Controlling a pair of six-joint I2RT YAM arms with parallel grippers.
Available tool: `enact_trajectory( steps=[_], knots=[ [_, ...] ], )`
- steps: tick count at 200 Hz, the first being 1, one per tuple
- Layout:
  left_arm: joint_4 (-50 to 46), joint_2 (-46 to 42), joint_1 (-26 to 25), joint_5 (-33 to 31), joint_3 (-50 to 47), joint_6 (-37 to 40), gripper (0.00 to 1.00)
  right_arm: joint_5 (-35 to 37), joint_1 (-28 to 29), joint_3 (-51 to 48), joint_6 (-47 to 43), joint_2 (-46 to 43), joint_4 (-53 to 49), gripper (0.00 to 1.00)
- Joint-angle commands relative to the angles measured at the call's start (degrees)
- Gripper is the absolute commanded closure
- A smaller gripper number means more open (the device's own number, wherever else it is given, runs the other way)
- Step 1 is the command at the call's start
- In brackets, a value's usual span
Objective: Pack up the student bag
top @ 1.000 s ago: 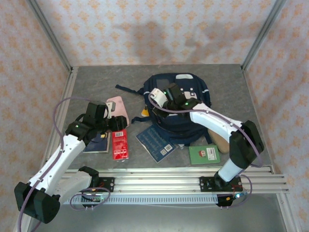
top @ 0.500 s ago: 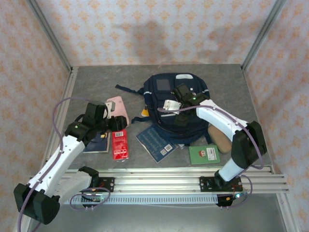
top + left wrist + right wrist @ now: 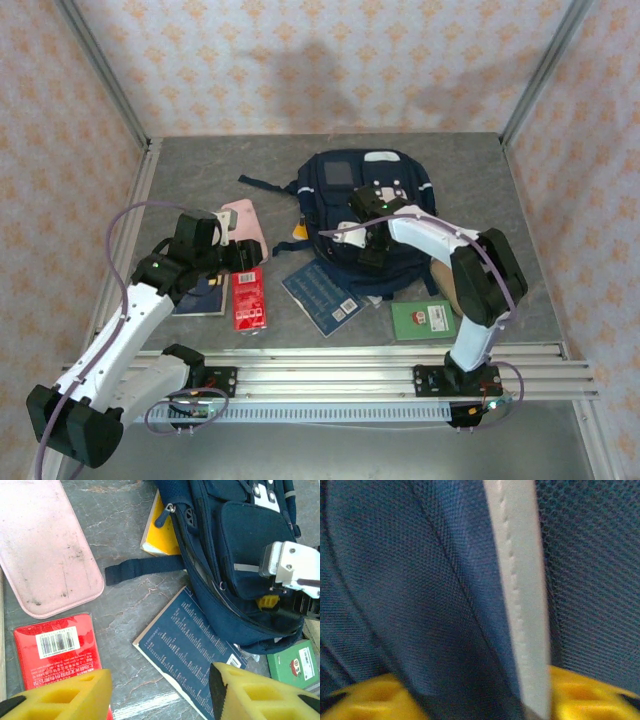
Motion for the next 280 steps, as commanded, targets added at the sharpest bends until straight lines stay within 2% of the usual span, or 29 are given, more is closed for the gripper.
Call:
enact_trajectory(
  steps=[1, 11, 45, 77, 99, 111, 124, 146, 163, 179, 200, 224, 233, 245, 280],
  knots=[
    [0.0, -0.2, -0.6, 0.2, -0.5, 0.6, 0.46, -1.5, -1.2, 2.3, 5.5, 1.1, 8.3, 0.88],
    [0.1, -0.1, -0.6, 0.1, -0.5, 0.6, 0.46, -2.7, -1.2, 2.5, 7.5, -0.2, 9.3, 1.0],
    [-0.1, -0.2, -0.6, -0.4, -0.5, 0.6, 0.47, -2.4, -1.7, 3.4, 16.6, -5.7, 12.5, 1.0],
    [-0.2, -0.6, -0.6, -1.1, -0.4, 0.5, 0.47, 6.0, -2.0, 9.5, 29.2, -8.5, 10.4, 1.0],
    [-0.5, -0.8, -0.6, -1.5, -0.4, 0.5, 0.47, 13.6, -2.4, 11.7, 34.5, -10.0, 10.8, 1.0],
    [-0.5, -1.0, -0.6, -1.7, -0.4, 0.4, 0.47, 14.5, -3.3, 16.7, 38.4, -8.8, 4.9, 1.0],
    [-0.7, -1.2, -0.7, -1.9, -0.4, 0.4, 0.47, 14.1, -4.3, 23.8, 42.5, -6.3, -3.1, 1.0],
    [-0.7, -1.2, -0.6, -2.2, -0.4, 0.5, 0.47, 12.6, -4.3, 31.1, 47.6, -3.8, -9.5, 1.0],
    [-0.8, -1.2, -0.6, -2.5, -0.4, 0.4, 0.47, 7.8, -4.3, 38.2, 54.1, 0.2, -15.0, 1.0],
    [-0.8, -1.1, -0.6, -2.7, -0.4, 0.4, 0.47, 4.1, -4.3, 40.6, 60.0, 2.9, -14.8, 1.0],
    [-1.0, -1.0, -0.6, -2.9, -0.3, 0.5, 0.47, -1.2, -4.2, 39.8, 66.8, 5.5, -9.2, 1.0],
    [-1.0, -1.0, -0.6, -3.0, -0.3, 0.4, 0.47, -5.1, -3.5, 40.2, 69.5, 9.8, -5.8, 1.0],
    [-1.0, -1.0, -0.6, -3.1, -0.3, 0.4, 0.47, -6.4, -3.2, 40.4, 70.2, 11.2, -5.1, 0.96],
    [-1.0, -1.0, -0.6, -3.1, -0.4, 0.5, 0.47, -7.0, -2.7, 40.4, 70.5, 12.5, -4.4, 0.87],
    [-1.0, -1.0, -0.6, -2.9, -0.3, 0.6, 0.47, -4.0, -2.3, 37.3, 68.8, 8.4, -2.0, 0.38]
  ],
)
